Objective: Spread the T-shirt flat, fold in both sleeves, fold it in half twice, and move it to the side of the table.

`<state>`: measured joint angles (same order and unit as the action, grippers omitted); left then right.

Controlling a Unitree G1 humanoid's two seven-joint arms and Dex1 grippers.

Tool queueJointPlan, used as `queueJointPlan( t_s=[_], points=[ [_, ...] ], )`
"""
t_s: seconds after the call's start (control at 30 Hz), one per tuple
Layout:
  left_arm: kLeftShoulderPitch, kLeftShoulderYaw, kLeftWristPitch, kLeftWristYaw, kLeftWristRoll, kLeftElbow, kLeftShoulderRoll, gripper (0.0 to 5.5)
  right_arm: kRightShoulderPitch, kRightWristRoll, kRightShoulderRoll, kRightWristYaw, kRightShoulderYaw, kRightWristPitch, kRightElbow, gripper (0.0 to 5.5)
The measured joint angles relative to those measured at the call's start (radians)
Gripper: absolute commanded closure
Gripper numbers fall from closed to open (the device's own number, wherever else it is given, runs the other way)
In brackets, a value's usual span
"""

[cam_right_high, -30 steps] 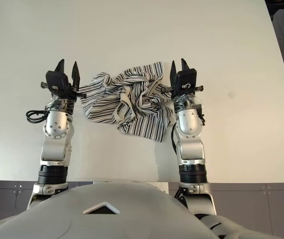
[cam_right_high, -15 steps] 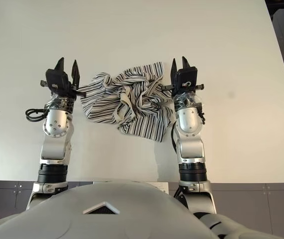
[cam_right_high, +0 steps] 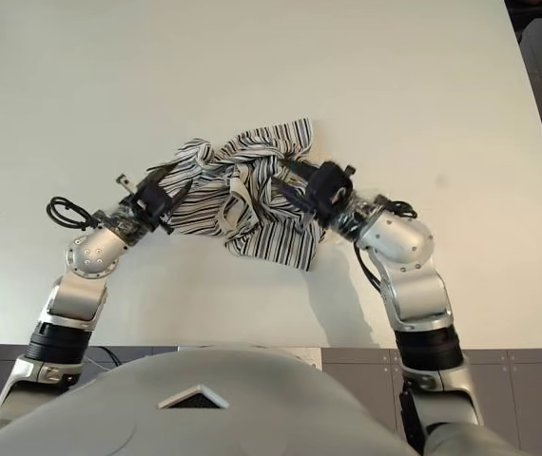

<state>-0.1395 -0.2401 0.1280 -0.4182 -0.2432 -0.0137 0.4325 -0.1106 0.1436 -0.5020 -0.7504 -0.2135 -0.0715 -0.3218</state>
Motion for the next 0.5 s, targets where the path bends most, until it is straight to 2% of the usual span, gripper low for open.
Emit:
queueJointPlan(
  t_s=[0.07, 0.3, 0.5],
  points=[
    [0.0, -0.029, 0.033, -0.005, -0.035, 0.019, 0.023, 3.81, -0.02, -0.022, -0.035, -0.059, -0.043, 0.017, 0.04, 4.37],
    [0.035, -0.107, 0.119, -0.033, -0.101, 0.041, 0.116, 3.81, 0.011, -0.17, -0.076, -0.06, -0.09, 0.196, 0.284, 4.37],
    [0.015, -0.107, 0.276, -0.031, -0.133, 0.047, 0.293, 3.81, 0.089, -0.257, -0.17, -0.045, -0.079, 0.41, 0.432, 4.37]
  ],
)
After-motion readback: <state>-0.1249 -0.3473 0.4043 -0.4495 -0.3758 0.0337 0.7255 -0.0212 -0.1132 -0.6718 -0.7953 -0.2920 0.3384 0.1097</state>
